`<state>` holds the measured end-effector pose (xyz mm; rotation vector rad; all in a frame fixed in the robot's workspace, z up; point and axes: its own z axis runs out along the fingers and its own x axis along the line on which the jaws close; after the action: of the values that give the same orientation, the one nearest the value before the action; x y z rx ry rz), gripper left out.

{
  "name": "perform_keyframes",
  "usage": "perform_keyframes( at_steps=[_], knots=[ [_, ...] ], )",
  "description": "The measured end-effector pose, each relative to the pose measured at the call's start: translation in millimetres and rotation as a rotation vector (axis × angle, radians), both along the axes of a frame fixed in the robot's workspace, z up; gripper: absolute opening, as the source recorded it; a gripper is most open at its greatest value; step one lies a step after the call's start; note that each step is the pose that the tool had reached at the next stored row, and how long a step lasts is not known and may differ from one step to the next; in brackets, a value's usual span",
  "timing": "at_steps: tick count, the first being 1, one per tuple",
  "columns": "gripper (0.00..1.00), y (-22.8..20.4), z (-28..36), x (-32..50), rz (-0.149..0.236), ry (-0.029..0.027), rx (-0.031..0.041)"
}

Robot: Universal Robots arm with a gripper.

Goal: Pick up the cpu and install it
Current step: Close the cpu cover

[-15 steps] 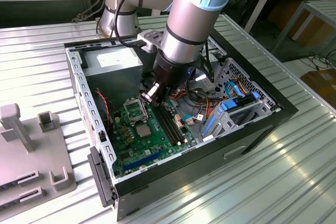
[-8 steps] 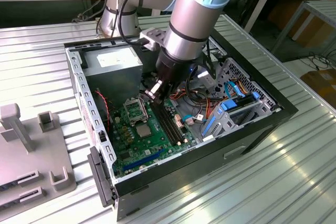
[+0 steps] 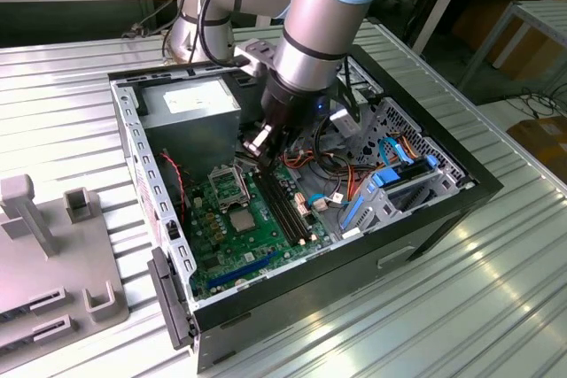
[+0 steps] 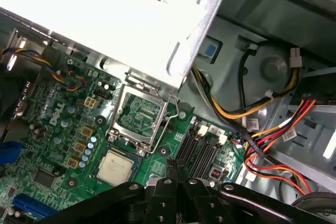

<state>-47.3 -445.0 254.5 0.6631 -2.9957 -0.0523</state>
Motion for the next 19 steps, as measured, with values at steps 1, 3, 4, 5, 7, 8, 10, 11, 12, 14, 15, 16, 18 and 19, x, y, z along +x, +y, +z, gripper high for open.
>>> perform_keyframes(
  at_steps=[1,3,4,5,7,8,10,11,12,14,15,16,18,19],
  knots=[
    [0.11,0.0,0.0,-0.1,0.000,0.0000,0.0000],
    [0.11,0.8,0.0,-0.1,0.000,0.0000,0.0000],
    [0.11,0.8,0.0,-0.1,0.000,0.0000,0.0001],
    [0.11,0.9,0.0,-0.1,0.000,0.0000,0.0000],
    [0.11,0.9,0.0,-0.1,0.000,0.0000,0.0000],
    [0.11,1.0,0.0,-0.1,0.000,0.0000,0.0001],
    [0.11,1.0,0.0,-0.1,0.000,0.0000,0.0001],
    [0.11,1.1,0.0,-0.1,0.000,0.0000,0.0000],
    [0.11,1.1,0.0,-0.1,0.000,0.0000,0.0001],
    [0.11,1.5,0.0,0.0,0.001,0.0000,0.0000],
    [0.11,1.8,0.0,0.0,0.007,0.0000,0.0001],
    [0.11,1.9,-0.1,0.0,0.019,-0.0001,0.0002],
    [0.11,1.9,-0.1,0.0,0.051,0.0000,0.0002],
    [0.11,2.0,0.0,0.0,0.069,0.0001,0.0000]
  ],
)
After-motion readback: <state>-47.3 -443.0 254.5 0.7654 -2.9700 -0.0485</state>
